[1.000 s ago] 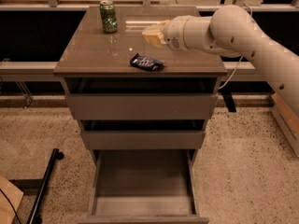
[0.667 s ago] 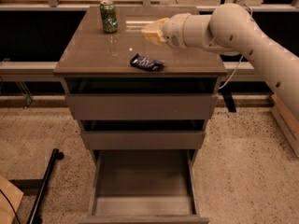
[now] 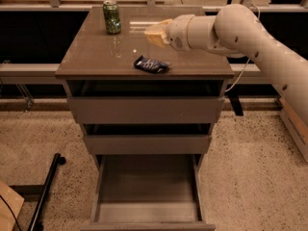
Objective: Place rxbar blueberry into bottom drawer
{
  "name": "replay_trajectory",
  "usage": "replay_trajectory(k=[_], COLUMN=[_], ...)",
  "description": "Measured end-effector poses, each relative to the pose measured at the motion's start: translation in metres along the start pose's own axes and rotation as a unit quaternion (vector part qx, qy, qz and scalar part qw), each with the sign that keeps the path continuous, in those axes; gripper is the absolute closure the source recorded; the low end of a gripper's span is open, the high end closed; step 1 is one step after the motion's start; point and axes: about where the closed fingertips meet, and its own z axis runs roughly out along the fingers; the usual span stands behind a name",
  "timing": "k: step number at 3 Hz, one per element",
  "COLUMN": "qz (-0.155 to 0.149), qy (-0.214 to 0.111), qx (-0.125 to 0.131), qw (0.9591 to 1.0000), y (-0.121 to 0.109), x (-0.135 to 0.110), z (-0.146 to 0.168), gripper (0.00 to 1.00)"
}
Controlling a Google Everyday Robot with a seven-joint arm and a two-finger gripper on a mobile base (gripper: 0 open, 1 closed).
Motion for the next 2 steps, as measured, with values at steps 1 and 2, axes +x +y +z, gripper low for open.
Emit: replay_trajectory(k=[1, 2], qz=[0.000, -0.003], qy=[0.000, 0.003], qx=[-0.002, -0.005], qw=[1.0000, 1.0000], y=[0.0019, 0.0045], x=[-0.0003, 0.0001], z=[0.0023, 0.0062], gripper=[0.34, 0.03])
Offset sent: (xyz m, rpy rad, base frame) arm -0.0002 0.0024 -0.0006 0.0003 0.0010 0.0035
